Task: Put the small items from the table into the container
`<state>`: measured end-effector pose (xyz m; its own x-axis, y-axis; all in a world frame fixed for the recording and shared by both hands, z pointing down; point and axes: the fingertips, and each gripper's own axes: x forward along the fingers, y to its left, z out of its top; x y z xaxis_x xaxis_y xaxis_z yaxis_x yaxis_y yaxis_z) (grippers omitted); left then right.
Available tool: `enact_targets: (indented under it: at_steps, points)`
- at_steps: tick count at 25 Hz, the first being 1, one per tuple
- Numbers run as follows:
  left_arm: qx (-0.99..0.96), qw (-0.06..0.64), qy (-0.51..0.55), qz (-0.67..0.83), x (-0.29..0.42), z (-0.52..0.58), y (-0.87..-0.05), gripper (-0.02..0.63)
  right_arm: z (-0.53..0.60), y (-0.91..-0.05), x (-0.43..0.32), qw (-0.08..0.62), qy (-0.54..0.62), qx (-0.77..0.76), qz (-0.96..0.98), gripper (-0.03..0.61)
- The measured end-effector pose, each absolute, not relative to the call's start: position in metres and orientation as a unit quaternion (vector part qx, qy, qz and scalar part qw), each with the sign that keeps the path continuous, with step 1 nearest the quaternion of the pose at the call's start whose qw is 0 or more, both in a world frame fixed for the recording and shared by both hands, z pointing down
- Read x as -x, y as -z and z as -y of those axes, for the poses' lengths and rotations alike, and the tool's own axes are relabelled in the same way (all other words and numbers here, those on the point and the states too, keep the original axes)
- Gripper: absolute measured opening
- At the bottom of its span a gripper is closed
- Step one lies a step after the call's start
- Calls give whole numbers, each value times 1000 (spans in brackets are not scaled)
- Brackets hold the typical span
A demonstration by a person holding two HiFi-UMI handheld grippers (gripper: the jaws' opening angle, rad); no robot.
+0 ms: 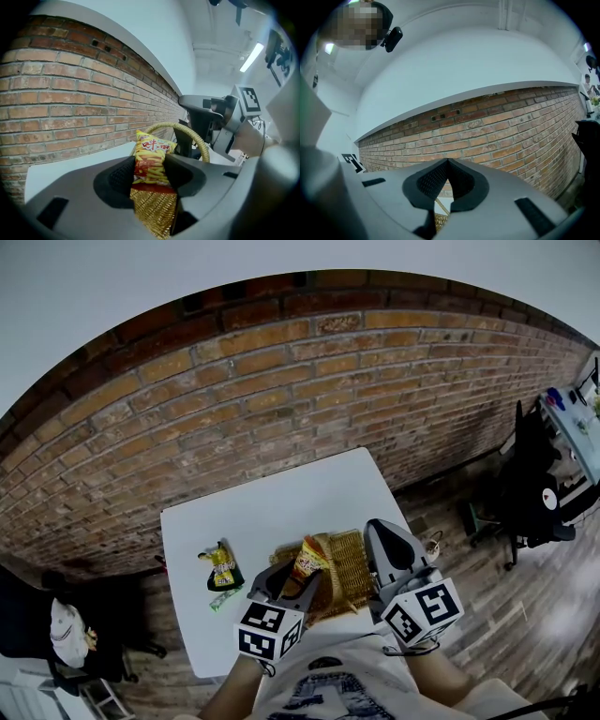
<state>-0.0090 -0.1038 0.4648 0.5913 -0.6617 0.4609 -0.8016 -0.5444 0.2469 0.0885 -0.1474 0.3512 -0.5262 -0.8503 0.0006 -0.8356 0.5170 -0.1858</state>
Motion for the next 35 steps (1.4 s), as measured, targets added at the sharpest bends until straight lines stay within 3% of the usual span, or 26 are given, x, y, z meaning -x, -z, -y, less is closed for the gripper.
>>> enact_targets:
  at_steps: [35]
  points:
    - [-864, 221, -149, 427, 17, 105, -459, 238, 150, -355, -84, 41, 88, 481, -872, 18]
